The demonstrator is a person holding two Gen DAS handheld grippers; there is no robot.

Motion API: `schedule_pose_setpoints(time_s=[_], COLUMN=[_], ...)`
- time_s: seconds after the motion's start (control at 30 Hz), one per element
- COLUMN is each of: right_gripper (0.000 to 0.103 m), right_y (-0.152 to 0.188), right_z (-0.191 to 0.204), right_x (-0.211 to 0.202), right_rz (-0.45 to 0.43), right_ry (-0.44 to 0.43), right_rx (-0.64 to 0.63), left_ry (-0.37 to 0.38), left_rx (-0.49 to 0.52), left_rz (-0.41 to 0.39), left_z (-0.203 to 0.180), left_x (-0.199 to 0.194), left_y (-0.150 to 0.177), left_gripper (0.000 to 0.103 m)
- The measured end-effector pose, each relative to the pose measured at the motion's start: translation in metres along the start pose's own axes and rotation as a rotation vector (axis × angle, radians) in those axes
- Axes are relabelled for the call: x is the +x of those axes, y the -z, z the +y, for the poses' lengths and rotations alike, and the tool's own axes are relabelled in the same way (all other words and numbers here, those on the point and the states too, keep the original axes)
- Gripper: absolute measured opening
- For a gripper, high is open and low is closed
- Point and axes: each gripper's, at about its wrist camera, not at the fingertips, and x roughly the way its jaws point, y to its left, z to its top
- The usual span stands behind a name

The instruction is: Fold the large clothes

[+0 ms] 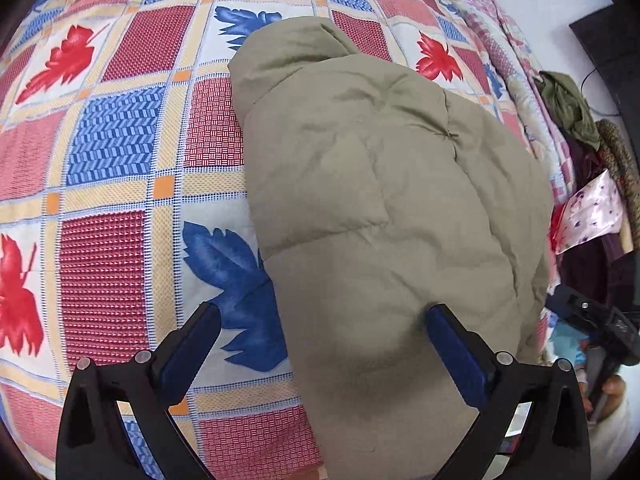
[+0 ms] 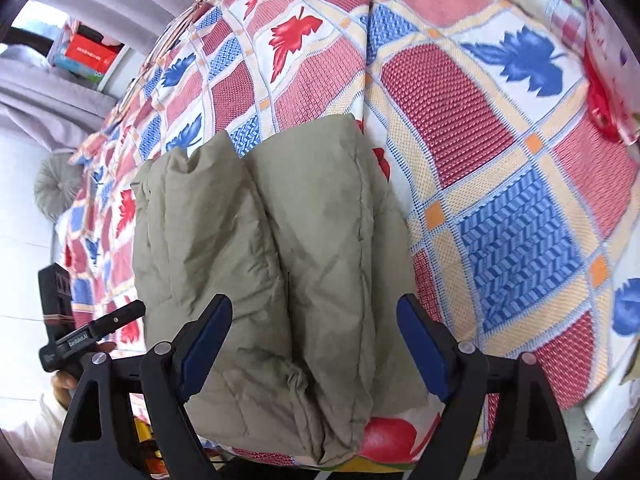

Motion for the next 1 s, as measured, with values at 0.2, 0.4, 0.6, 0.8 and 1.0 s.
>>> schedule_pose_setpoints(time_s=[0.2, 0.4, 0.6, 0.8, 1.0], right_gripper=[0.103, 0.103, 0.103, 0.103, 0.103], right_y=[-0.02, -0.033, -0.041, -0.056, -0.06], right_z=[-0.032, -0.063, -0.054, -0.003, 0.001], right_x=[0.023, 0.062, 0.078, 0.091, 0.119], right_rz=[0.017, 0.087, 0.136, 0.244, 0.306], right_ry=[-0.082, -0.249, -0.562, -0.396, -0.342], right_rx=[0.018, 0.122, 0.162, -0.101, -0.087], left_ry=[0.121, 0.438, 0.512, 0.485, 0.523], left_rx=[-0.07, -0.202, -0.19, -0.158, -0.196], left_rz=[-0.006, 0.06, 0.064, 0.066, 0.107], left_z=[0.023, 0.044, 0.038, 0.034, 0.026], left_x=[0.013, 0.048, 0.065, 0.076, 0.1], left_y=[-0.008, -0.009, -0.013, -0.014, -0.017], left_gripper=[0.103, 0.103, 0.103, 0.103, 0.103])
